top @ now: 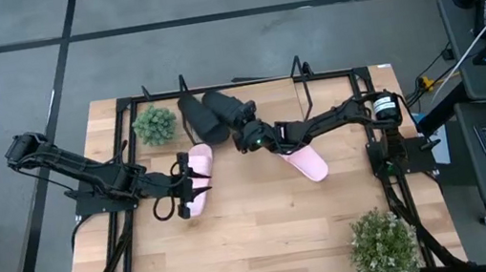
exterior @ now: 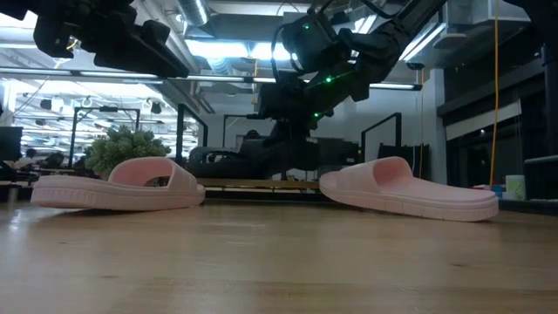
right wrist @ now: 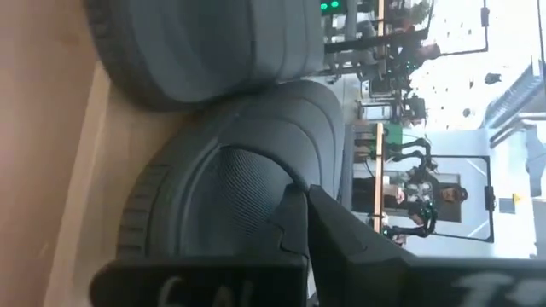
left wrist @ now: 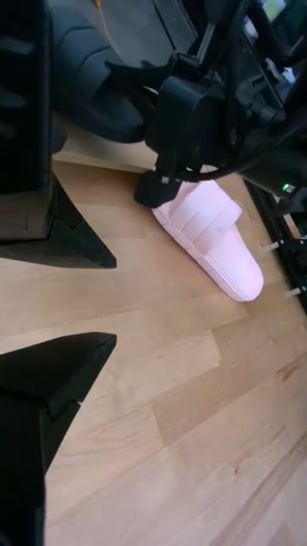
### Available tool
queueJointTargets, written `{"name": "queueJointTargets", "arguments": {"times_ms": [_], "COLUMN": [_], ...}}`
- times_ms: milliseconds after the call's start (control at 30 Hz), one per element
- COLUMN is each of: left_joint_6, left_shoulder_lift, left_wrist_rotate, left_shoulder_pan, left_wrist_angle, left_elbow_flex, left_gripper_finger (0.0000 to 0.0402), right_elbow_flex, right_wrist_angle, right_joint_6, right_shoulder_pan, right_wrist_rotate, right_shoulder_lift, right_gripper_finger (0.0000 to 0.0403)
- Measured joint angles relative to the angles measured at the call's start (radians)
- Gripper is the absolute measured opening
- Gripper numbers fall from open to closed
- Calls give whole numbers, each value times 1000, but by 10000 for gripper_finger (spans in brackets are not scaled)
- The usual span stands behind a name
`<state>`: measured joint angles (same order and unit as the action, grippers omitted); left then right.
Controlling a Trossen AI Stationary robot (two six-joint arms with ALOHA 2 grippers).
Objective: Pick and place slides into the shelf
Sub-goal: Put the black slide on the shelf
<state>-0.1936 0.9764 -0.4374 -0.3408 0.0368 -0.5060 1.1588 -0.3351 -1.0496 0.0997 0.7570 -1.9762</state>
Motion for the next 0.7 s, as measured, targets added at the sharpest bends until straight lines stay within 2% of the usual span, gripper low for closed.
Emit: {"name": "queueJointTargets", "arguments": {"times_ms": [533,700], "left_joint_6": [1,2], "left_shoulder_lift": [0,0], "left_wrist_rotate": [0,0], "left_shoulder_pan": [0,0], "left_wrist_angle": [1,10], "left_elbow_flex": [0,0], "left_gripper_finger": [124,124], "right_elbow_flex": [74,75], "right_wrist_angle": [19,73], "right_joint_6": [20,27], "right_shoulder_pan": [-24,-24], "right_wrist_rotate": [1,0], "right_shoulder_lift": [0,0], "right_gripper_finger": [7,6]}}
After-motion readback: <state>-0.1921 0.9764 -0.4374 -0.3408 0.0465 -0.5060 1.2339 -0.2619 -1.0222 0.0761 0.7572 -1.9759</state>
